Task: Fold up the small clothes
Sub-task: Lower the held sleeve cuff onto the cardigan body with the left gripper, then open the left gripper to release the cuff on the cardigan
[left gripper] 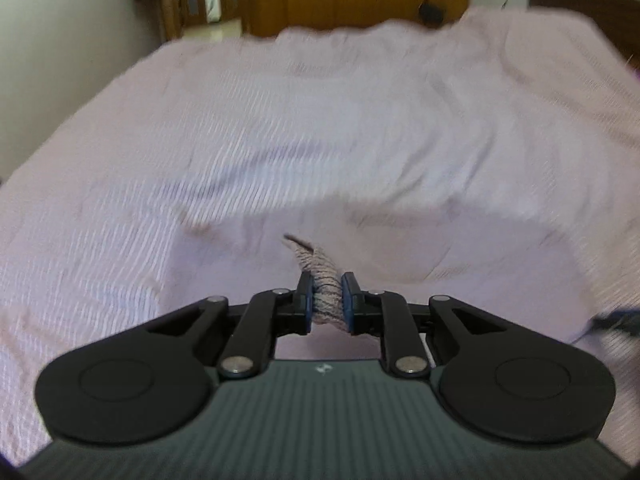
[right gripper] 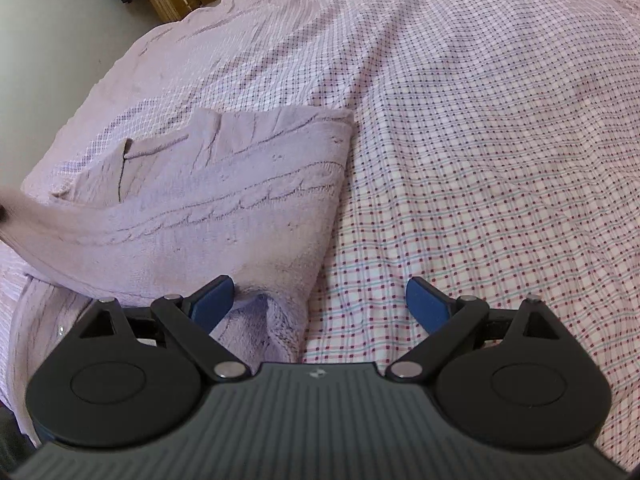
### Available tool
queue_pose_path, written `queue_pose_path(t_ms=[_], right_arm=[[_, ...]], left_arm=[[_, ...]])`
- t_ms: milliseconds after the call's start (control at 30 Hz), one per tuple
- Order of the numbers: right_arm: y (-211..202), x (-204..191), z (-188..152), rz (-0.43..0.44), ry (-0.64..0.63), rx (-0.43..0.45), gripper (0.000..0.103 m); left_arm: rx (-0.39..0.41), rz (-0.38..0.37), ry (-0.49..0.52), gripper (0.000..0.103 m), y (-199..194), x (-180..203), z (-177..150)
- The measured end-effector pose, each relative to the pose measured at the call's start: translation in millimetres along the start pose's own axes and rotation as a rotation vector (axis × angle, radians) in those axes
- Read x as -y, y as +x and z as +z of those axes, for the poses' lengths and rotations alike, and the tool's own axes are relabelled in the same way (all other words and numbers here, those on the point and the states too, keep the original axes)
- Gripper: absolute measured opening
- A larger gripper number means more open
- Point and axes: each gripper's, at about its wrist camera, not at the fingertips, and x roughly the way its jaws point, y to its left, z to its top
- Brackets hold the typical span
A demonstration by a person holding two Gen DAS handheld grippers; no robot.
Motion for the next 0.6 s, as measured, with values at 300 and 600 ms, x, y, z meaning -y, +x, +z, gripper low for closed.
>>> queue_pose_path(t_ms=[300, 600], right_arm=[[8.1, -9.1, -4.6, -0.041, -0.052, -0.011, 0.101], [20.7, -25.2, -8.6, -0.112, -0.14, -0.024, 0.103]], left_arm=[[-0.261, -0.051, -0.053, 0.04, 48.5, -41.7, -48.7], [-0.234, -0.12, -0.138, 0.058, 71.3, -55.7, -19.7]])
